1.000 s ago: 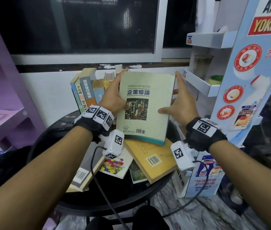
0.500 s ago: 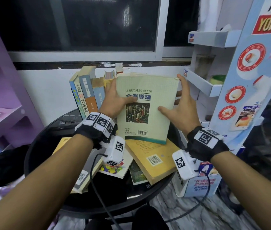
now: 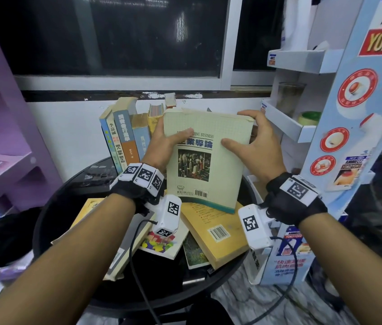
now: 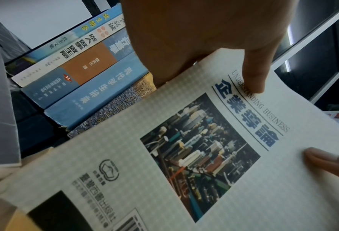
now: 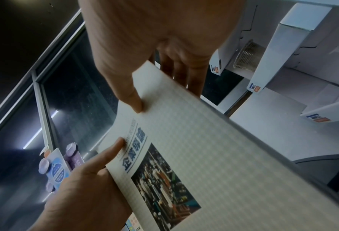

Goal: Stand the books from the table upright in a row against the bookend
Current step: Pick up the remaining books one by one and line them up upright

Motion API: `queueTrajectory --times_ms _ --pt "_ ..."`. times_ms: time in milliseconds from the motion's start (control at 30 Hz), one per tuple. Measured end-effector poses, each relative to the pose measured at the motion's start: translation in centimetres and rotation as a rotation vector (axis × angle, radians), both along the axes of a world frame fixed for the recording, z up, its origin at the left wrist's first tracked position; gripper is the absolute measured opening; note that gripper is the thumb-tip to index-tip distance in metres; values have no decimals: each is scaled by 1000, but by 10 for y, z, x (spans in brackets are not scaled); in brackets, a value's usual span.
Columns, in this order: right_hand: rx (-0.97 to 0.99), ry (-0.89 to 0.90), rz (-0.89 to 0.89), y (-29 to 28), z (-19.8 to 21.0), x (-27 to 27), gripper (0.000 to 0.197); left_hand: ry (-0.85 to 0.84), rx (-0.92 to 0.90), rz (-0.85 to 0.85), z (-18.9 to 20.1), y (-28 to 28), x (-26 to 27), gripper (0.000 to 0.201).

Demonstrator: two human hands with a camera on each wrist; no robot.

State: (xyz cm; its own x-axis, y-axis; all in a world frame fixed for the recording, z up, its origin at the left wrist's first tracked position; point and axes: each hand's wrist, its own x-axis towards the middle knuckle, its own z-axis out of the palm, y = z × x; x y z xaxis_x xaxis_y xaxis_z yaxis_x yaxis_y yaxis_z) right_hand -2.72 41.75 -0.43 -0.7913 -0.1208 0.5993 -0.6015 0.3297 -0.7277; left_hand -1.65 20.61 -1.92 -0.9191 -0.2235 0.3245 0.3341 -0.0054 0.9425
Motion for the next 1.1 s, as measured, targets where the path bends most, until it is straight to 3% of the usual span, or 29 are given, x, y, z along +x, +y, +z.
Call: queueTrajectory --times_ms 167,333,500,700,900,1100 --pt "91 7 26 -6 8 7 48 18 64 13 -3 -5 -4 62" --pt "180 -10 37 -16 17 18 55 26 68 30 -8 -9 -11 38" --pt "421 -15 9 -26 39 27 61 34 62 0 -5 -5 -15 33" --pt "709 -137 -5 -30 74 35 72 0 32 -75 0 -1 -19 36" --pt "824 -208 -7 -32 80 39 76 -15 -38 -138 7 3 -19 45" --pt "839 -170 -24 -32 78 32 69 8 -164 -70 14 -4 -21 46"
